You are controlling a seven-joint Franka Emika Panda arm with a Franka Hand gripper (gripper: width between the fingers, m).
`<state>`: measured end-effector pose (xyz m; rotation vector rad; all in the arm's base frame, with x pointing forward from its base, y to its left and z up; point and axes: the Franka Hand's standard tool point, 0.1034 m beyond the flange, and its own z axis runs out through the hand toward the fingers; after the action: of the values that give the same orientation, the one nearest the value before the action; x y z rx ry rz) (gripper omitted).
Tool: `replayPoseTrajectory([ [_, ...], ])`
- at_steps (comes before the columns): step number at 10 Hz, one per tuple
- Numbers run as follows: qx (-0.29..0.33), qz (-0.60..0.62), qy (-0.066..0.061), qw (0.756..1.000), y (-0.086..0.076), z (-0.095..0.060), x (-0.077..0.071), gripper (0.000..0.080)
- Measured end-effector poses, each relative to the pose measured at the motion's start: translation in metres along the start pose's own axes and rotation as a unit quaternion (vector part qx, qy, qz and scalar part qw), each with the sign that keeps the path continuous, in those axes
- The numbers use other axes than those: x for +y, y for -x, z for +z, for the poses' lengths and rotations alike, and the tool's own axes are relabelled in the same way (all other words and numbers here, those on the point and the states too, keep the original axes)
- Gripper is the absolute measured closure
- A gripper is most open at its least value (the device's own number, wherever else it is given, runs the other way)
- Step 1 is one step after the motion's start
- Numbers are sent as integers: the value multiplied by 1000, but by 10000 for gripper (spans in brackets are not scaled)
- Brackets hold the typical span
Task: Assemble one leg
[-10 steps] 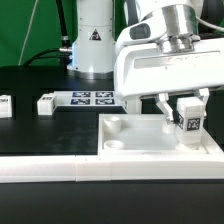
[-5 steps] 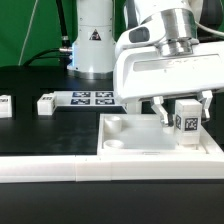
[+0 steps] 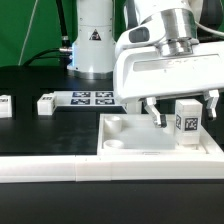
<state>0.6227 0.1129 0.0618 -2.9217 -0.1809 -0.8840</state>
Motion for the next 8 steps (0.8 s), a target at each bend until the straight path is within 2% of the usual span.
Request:
replayPoseTrajectory([
  [3, -4, 12, 0, 1000, -11, -14, 0, 151],
  [6, -35, 12, -7, 999, -7, -13, -3, 151],
  [7, -65, 13, -14, 998, -5, -11, -5, 151],
  [8, -129, 19, -27, 991, -5, -10, -8, 151],
])
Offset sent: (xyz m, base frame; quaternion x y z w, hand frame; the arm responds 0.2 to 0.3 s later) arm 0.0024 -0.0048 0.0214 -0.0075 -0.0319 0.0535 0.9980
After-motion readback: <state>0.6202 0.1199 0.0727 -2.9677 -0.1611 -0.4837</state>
